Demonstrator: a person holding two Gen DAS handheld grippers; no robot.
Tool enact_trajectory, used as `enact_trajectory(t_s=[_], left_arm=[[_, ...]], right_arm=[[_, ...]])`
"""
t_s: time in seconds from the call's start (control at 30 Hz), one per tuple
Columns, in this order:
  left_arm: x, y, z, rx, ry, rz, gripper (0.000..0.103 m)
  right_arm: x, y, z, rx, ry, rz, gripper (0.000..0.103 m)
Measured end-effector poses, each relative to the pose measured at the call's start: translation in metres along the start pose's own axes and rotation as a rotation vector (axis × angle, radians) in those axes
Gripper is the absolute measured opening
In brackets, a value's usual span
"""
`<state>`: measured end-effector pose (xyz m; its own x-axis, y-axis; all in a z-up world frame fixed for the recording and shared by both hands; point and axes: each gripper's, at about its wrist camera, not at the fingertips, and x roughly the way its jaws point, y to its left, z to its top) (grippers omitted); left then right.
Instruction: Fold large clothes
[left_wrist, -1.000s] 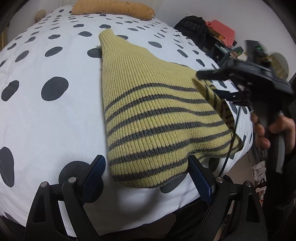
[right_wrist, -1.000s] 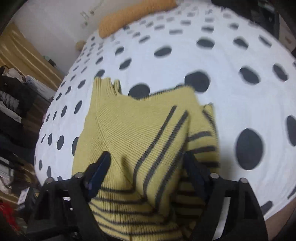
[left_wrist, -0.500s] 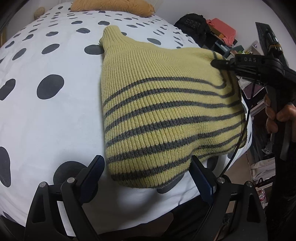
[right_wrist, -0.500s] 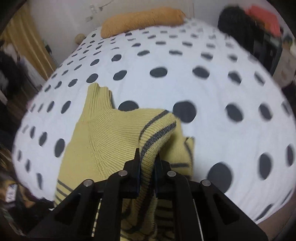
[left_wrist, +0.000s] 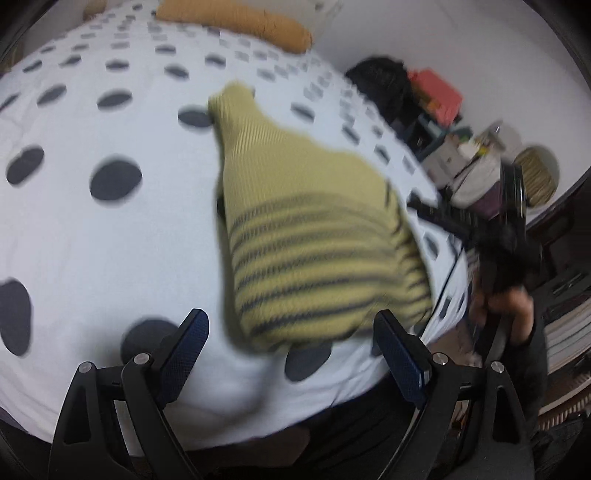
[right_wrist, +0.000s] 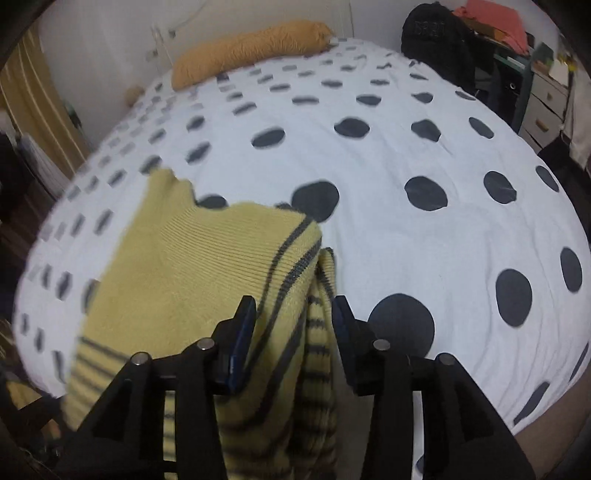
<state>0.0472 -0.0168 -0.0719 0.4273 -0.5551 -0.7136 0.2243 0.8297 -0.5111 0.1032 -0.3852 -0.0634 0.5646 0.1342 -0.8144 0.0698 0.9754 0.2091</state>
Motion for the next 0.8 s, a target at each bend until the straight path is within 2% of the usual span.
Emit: enact_trajectory(t_s=[0.07, 0.17, 0.2, 0.27, 0.3, 0.33, 0.37, 0.4, 0.47, 0.5, 0.6, 0.67, 0.8], left_arm=[[-0.018, -0.008, 0.015, 0.027, -0.078, 0.017, 0.092], [-0.021, -0.022, 0.035, 0.092, -0.144, 0.093, 0.094], [-0.016, -0.028, 0.039, 0.122, -0.155, 0.116, 0.094], [0.002, -0.039, 0.043, 0.176, -0.164, 0.142, 0.094], [0.021, -0.045, 0.042, 0.223, -0.141, 0.197, 0.094], [0.033, -0.046, 0.037, 0.256, -0.11, 0.242, 0.093], [0.057, -0.049, 0.03, 0.309, -0.055, 0.326, 0.091], [0.067, -0.047, 0.022, 0.325, -0.034, 0.347, 0.091], [0.075, -0.039, 0.007, 0.304, -0.031, 0.374, 0.092], [0.071, -0.033, 0.002, 0.276, -0.054, 0.353, 0.092], [0.032, -0.029, -0.009, 0.232, -0.138, 0.281, 0.091], [0.007, -0.033, -0.024, 0.27, -0.184, 0.259, 0.093], [0.021, -0.037, -0.051, 0.361, -0.074, 0.272, 0.093]], right_arm=[[-0.025, 0.007, -0.009, 0.029, -0.031, 0.05, 0.044], [-0.037, 0.035, -0.029, 0.054, -0.006, 0.268, 0.044], [-0.035, 0.039, -0.035, 0.06, 0.014, 0.303, 0.044], [-0.016, 0.043, -0.05, 0.07, 0.085, 0.283, 0.044], [-0.005, 0.041, -0.056, 0.068, 0.114, 0.24, 0.04], [0.009, 0.035, -0.062, 0.074, 0.14, 0.204, 0.019], [0.023, 0.026, -0.068, 0.087, 0.162, 0.167, 0.008], [0.028, 0.02, -0.071, 0.091, 0.156, 0.153, 0.0], [0.029, 0.01, -0.073, 0.127, 0.165, 0.192, 0.0], [0.028, 0.009, -0.073, 0.123, 0.167, 0.195, 0.0], [0.028, 0.016, -0.071, 0.088, 0.157, 0.17, 0.0], [0.028, 0.019, -0.07, 0.083, 0.148, 0.158, 0.0], [0.028, 0.017, -0.07, 0.1, 0.143, 0.172, 0.0]])
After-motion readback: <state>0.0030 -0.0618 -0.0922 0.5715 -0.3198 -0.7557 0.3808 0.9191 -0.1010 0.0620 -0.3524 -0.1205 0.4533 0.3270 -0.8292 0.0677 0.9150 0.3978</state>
